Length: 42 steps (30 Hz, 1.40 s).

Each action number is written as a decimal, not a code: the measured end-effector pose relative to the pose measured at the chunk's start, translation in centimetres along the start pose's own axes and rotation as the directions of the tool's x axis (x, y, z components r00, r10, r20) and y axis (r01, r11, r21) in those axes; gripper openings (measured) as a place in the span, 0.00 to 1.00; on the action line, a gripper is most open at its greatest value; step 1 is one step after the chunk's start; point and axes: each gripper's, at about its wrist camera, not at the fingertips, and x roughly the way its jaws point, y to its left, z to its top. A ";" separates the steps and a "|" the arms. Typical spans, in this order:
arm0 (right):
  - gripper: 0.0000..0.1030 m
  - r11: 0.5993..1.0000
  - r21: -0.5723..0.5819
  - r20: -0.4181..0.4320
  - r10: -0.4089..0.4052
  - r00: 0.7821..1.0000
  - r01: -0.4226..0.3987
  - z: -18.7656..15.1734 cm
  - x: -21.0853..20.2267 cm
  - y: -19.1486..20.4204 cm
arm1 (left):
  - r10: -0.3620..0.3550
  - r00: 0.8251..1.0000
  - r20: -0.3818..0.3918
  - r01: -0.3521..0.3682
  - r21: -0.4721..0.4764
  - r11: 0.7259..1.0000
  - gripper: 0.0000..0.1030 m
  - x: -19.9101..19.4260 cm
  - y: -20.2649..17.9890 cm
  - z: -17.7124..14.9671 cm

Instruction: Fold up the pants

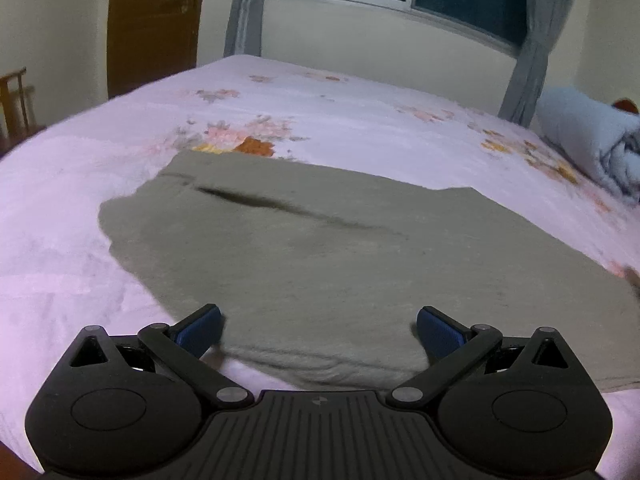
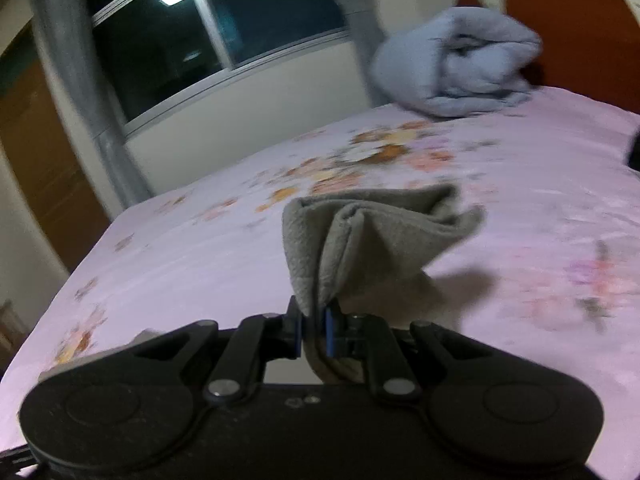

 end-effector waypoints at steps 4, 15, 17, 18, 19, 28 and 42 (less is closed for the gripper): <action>0.02 0.995 -0.044 -0.071 0.084 0.994 -0.087 -2.4 2.9 5.7 | -0.022 1.000 -0.018 0.020 -0.099 0.995 1.00 0.6 2.4 -0.4; 0.05 0.962 -0.211 -0.283 0.112 0.953 -0.175 -11.9 8.5 13.0 | -0.041 0.999 -0.027 0.038 -0.126 0.991 1.00 1.3 2.5 -0.9; 0.05 0.953 -0.225 -0.253 0.142 0.957 -0.201 -11.2 7.5 12.7 | -0.037 0.999 -0.028 0.034 -0.124 0.992 1.00 0.9 2.5 -0.9; 0.05 0.951 -0.227 -0.251 0.150 0.956 -0.209 -11.0 7.3 12.5 | -0.032 0.999 -0.026 0.029 -0.119 0.992 1.00 0.9 2.3 -0.8; 0.05 0.950 -0.223 -0.248 0.163 0.955 -0.220 -10.6 7.1 12.2 | -0.031 0.999 -0.025 0.028 -0.115 0.993 1.00 0.9 2.1 -0.8; 0.05 0.896 -0.186 -0.219 0.362 0.906 -0.404 -10.5 6.3 12.4 | -0.018 0.999 -0.046 0.013 -0.098 0.995 1.00 1.1 1.4 -0.8; 0.34 0.875 -0.230 -0.308 0.350 0.885 -0.426 -10.9 5.9 11.6 | 0.118 0.991 -0.066 -0.111 0.095 0.989 1.00 1.7 -2.7 0.3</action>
